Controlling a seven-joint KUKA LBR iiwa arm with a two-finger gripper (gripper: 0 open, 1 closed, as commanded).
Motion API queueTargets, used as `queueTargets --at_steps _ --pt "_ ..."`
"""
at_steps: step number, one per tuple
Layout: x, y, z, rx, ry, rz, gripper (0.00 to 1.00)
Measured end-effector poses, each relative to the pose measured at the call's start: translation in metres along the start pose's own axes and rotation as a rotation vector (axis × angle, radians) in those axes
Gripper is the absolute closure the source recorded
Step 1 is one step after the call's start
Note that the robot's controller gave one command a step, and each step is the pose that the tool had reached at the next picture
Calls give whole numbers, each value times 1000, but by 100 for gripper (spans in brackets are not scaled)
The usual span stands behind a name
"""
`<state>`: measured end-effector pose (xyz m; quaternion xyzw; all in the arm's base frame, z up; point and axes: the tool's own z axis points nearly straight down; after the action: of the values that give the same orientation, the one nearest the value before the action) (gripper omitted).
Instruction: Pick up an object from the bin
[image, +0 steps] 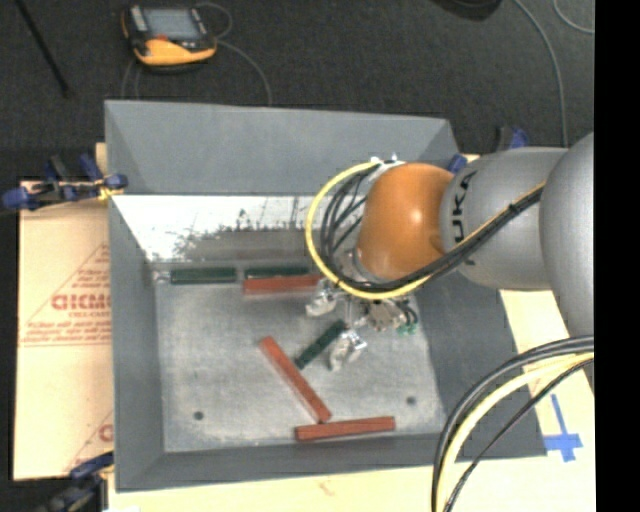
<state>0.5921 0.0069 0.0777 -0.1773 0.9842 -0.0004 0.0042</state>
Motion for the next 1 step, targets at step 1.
queueTargets --at_steps 1 --pt "4 0 -12 -1 10 -1 100"
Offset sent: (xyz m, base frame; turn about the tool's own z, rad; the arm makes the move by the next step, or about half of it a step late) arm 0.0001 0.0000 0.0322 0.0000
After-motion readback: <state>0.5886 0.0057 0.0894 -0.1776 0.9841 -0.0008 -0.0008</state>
